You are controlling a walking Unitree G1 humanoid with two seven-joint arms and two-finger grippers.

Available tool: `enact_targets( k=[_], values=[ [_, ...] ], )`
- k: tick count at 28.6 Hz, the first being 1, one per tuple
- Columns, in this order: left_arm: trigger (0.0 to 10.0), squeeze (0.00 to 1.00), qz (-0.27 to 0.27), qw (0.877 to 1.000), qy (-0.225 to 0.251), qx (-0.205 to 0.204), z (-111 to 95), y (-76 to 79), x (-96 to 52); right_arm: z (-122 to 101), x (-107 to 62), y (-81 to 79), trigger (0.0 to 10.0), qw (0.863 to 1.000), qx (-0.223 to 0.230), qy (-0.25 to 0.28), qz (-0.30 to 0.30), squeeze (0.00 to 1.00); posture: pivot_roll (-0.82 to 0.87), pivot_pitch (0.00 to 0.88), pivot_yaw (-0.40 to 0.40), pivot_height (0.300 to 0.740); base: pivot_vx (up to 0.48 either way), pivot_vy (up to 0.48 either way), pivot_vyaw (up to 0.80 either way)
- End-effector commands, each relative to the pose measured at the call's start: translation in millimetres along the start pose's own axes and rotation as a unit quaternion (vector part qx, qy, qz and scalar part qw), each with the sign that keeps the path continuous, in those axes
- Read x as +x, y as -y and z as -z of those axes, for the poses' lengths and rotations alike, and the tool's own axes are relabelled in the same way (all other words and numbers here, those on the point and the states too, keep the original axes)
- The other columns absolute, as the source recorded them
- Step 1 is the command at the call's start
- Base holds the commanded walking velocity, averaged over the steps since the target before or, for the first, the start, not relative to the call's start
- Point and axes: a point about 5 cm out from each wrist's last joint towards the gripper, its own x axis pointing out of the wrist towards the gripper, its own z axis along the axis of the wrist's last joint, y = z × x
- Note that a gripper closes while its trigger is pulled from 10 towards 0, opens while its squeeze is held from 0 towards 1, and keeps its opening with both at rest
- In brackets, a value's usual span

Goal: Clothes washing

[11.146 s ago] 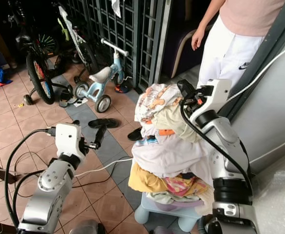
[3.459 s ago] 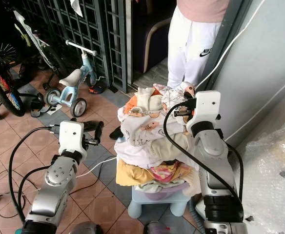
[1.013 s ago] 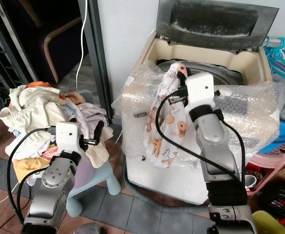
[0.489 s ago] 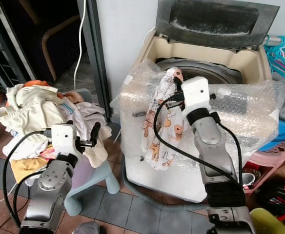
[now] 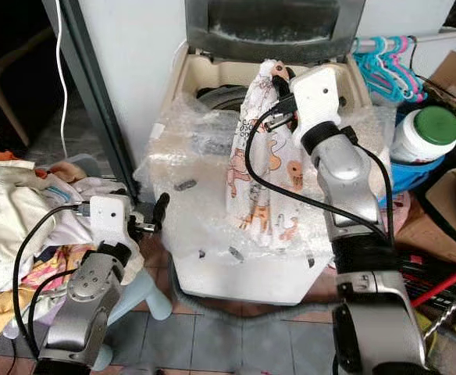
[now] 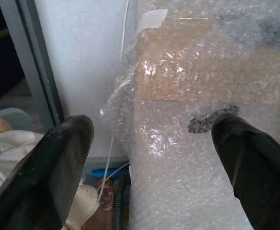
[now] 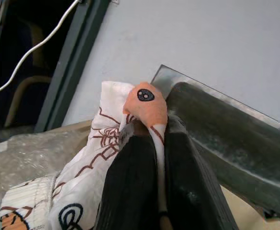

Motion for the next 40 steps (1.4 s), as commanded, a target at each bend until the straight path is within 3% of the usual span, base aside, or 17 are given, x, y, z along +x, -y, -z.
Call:
enact_targets(
  k=[1,6,13,16,19,21,22,24,27,30,32,35,36,37,38,40],
  values=[
    [10.0,0.0,-0.006,1.0,0.002,0.004,-1.5,-1.5,-0.2,-13.8,11.8,-2.3,10.0,0.999,-0.01,0.026,-0.036,0.0,0.01,0.0,-0.011,0.74,0.259,0.0,0.0],
    [10.0,0.0,-0.017,1.0,0.001,0.002,-0.9,-5.1,-3.7,-34.8,29.4,-3.5,10.0,0.995,-0.012,0.052,-0.084,0.0,0.02,0.0,-0.023,0.74,0.295,0.0,0.0],
    [10.0,0.0,-0.017,1.0,0.001,0.0,-0.6,-3.8,-4.0,-33.4,35.5,-5.5,10.0,0.992,-0.019,0.053,-0.115,0.0,0.02,0.0,-0.035,0.74,0.267,0.0,0.0],
    [10.0,0.0,-0.016,1.0,-0.001,-0.002,0.1,-3.5,-4.0,-35.8,40.0,2.5,10.0,0.993,-0.01,0.047,-0.108,0.0,0.02,0.0,-0.035,0.74,0.261,0.0,0.0],
    [10.0,0.0,-0.008,1.0,0.0,-0.006,0.1,-2.5,-3.3,-41.8,46.2,25.7,10.0,0.998,0.003,0.032,-0.055,0.0,0.02,0.0,-0.033,0.74,0.303,0.0,0.0],
    [10.0,0.0,-0.012,1.0,-0.002,-0.001,0.4,-2.8,-2.4,-48.5,48.4,59.4,10.0,0.999,0.031,0.007,0.044,0.0,0.02,0.0,-0.033,0.74,0.289,0.0,0.0],
    [10.0,0.0,-0.014,1.0,-0.003,-0.001,0.6,-2.9,-2.1,-54.0,39.6,99.1,10.0,0.984,0.042,-0.024,0.174,0.0,0.02,0.0,-0.038,0.74,0.24,0.0,0.0],
    [10.0,0.0,-0.014,1.0,-0.002,-0.002,0.6,-2.7,-2.0,-55.1,31.0,117.9,10.0,0.97,0.046,-0.037,0.235,0.0,0.02,0.0,-0.039,0.74,0.24,0.0,0.0],
    [10.0,0.0,-0.021,1.0,0.0,-0.004,0.4,-2.9,-2.8,-52.3,18.1,134.5,10.0,0.959,0.051,-0.043,0.277,0.0,0.02,0.0,-0.042,0.74,0.0,0.0,0.0],
    [10.0,0.0,-0.026,1.0,-0.003,-0.007,1.0,-4.2,-4.2,-26.6,13.3,121.2,10.0,0.968,0.078,-0.067,0.228,0.0,0.03,0.0,-0.046,0.74,0.0,0.0,0.0],
    [10.0,0.0,-0.027,1.0,-0.007,-0.006,2.3,-5.9,-4.7,4.5,12.8,91.1,10.0,0.981,0.094,-0.112,0.129,0.0,0.03,0.0,-0.035,0.74,0.0,0.0,0.0],
    [10.0,0.0,-0.023,1.0,-0.009,-0.004,2.4,-5.9,-4.9,29.2,7.3,64.8,10.0,0.981,0.12,-0.146,0.041,0.0,0.02,0.0,-0.028,0.74,0.0,0.0,0.0],
    [10.0,0.0,-0.021,1.0,-0.01,-0.002,2.4,-5.5,-5.0,32.5,4.1,59.5,10.0,0.984,0.108,-0.139,0.022,0.59,0.02,0.0,-0.023,0.74,0.0,0.0,0.0],
    [10.0,0.0,-0.02,1.0,-0.01,0.0,2.6,-6.0,-5.3,33.6,1.4,55.3,10.0,0.988,0.088,-0.127,0.009,0.59,0.02,0.0,-0.017,0.74,0.0,0.0,0.0],
    [10.0,0.0,-0.018,1.0,-0.012,0.0,2.8,-6.2,-5.0,35.5,-1.8,51.4,10.0,0.991,0.052,-0.125,-0.008,1.0,0.01,0.0,-0.013,0.74,0.0,0.0,0.0],
    [10.0,0.0,-0.015,1.0,-0.013,0.0,3.1,-5.7,-4.1,36.6,-5.5,48.3,10.0,0.992,0.007,-0.125,-0.02,1.0,0.0,0.0,-0.007,0.74,0.0,0.0,0.0]
  ],
)
